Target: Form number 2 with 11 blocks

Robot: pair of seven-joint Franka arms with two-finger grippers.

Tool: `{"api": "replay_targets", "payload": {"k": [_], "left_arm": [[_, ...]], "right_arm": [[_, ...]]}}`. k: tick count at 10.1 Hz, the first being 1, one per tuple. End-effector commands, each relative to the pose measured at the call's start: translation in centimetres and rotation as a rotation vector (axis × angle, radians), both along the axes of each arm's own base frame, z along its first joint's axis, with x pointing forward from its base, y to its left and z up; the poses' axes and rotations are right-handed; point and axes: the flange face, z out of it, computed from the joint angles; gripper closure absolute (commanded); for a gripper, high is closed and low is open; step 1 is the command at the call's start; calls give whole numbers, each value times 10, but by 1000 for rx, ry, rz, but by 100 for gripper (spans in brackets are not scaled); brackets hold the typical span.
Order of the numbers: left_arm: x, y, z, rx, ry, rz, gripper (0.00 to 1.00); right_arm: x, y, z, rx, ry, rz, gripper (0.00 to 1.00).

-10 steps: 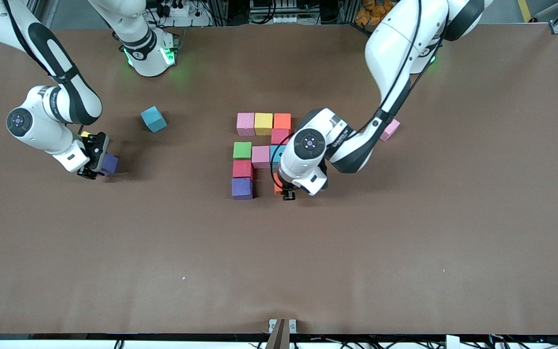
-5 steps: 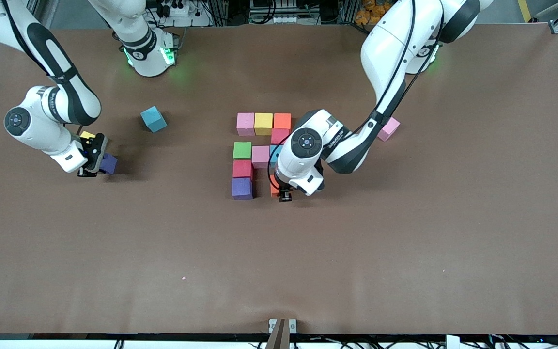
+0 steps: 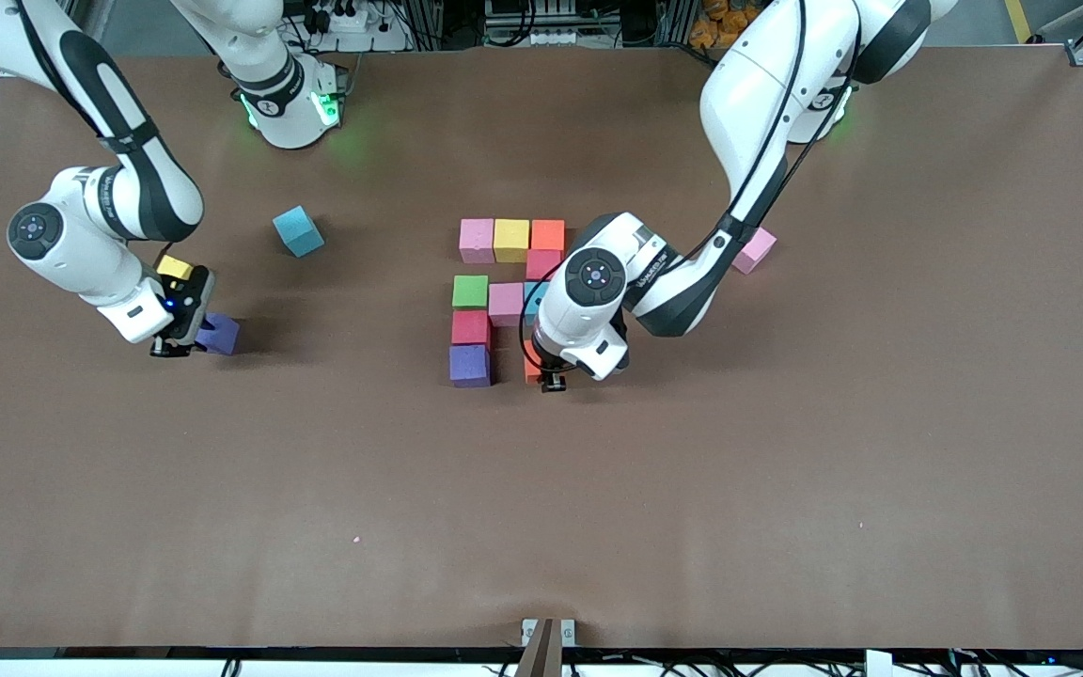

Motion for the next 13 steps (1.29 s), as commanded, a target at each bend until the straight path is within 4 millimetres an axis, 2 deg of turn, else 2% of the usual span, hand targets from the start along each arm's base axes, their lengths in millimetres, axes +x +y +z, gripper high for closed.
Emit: {"api": "replay_targets", "payload": {"k": [1,3,4,5,6,7,11,12,13], "left_arm": [[4,-3,3,0,-19,17,82],[4,-4,3,-1,-20,16,82],[4,-5,4,-2,-21,18,82],[6,-5,5,-6,-24,19,82],[7,-6,1,-7,-20,33,82],[9,-8,-4,-11,-15,53,82],[1,-32,-21,0,-76,56,82],[-4,-42,-24,-5,-97,50,82],[-4,-43,-29,-8,-104,49,82]], "right_arm": [[13,18,23,9,6,-40,59],[22,34,35,11,43,-65,59],[23,35,36,11,42,-71,57],[22,33,35,8,45,-67,33],[19,24,32,5,71,-75,13],[11,12,25,3,134,-87,0],[4,-12,13,1,156,-18,0],[4,-22,3,-3,148,8,0],[4,-30,-9,0,135,29,0]]}}
